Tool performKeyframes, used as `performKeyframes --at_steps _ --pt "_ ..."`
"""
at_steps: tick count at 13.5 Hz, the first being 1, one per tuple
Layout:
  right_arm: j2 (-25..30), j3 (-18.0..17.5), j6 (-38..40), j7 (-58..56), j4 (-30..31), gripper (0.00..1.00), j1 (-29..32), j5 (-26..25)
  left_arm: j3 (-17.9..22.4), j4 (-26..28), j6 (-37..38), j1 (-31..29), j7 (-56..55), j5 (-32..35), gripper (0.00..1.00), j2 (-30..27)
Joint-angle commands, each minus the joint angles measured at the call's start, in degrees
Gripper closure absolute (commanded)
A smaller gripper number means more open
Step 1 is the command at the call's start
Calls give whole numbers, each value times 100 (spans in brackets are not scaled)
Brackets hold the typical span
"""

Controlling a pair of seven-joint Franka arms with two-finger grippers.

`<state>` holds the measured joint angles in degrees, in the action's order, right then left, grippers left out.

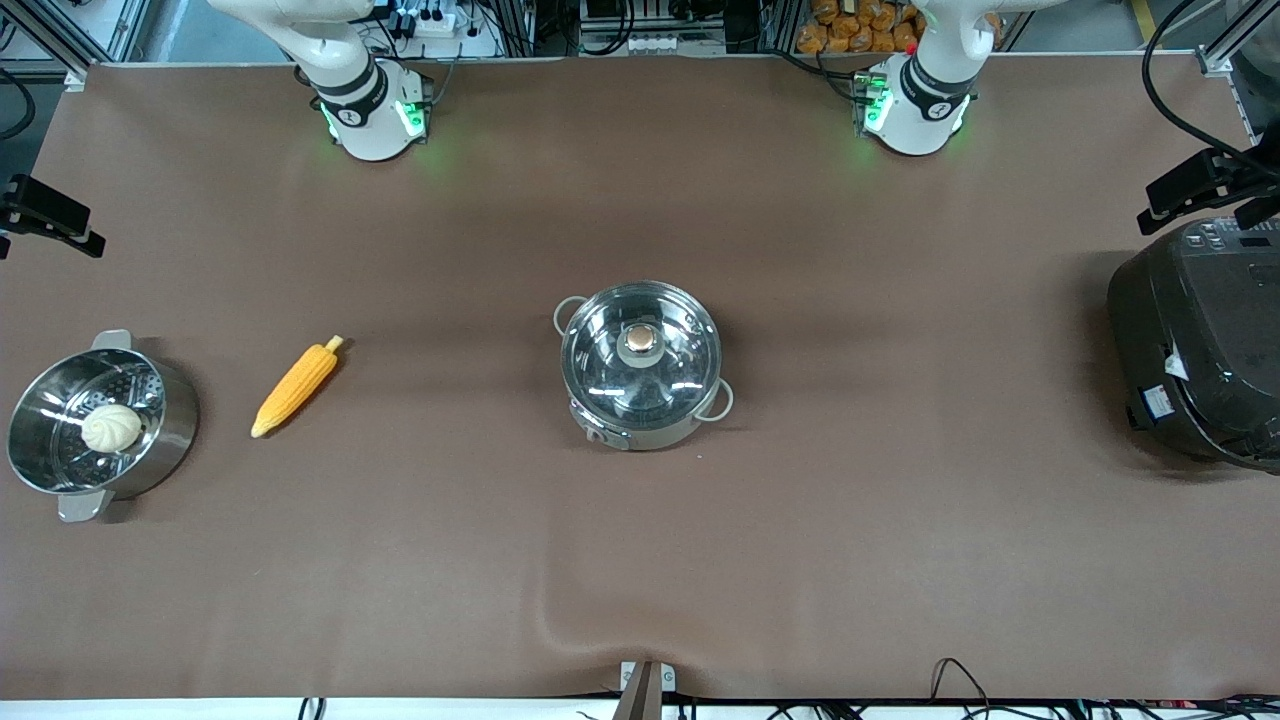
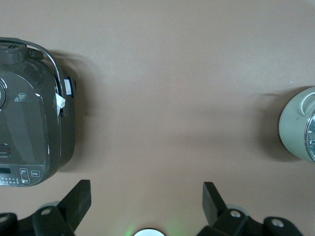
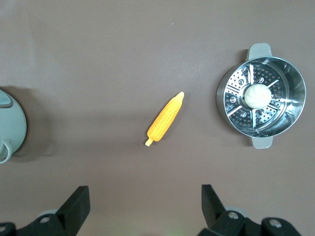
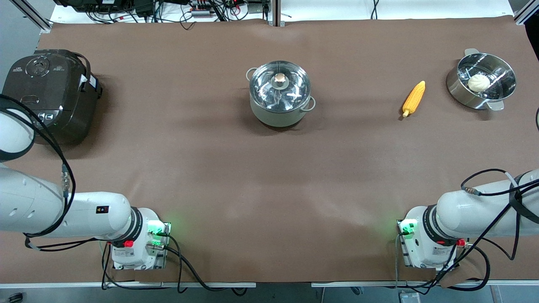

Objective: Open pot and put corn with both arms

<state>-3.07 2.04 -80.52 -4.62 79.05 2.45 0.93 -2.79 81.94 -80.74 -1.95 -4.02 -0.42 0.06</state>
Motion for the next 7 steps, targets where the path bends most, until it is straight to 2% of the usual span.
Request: performKeyframes --at_steps 1,5,7 --pt "35 -81 19 40 -30 0 125 65 7 14 75 28 59 34 0 -41" --pt "35 -90 10 49 -21 0 125 65 -2 14 67 54 120 138 0 29" --pt "35 -107 -33 93 31 0 81 83 -238 23 -12 194 182 95 0 379"
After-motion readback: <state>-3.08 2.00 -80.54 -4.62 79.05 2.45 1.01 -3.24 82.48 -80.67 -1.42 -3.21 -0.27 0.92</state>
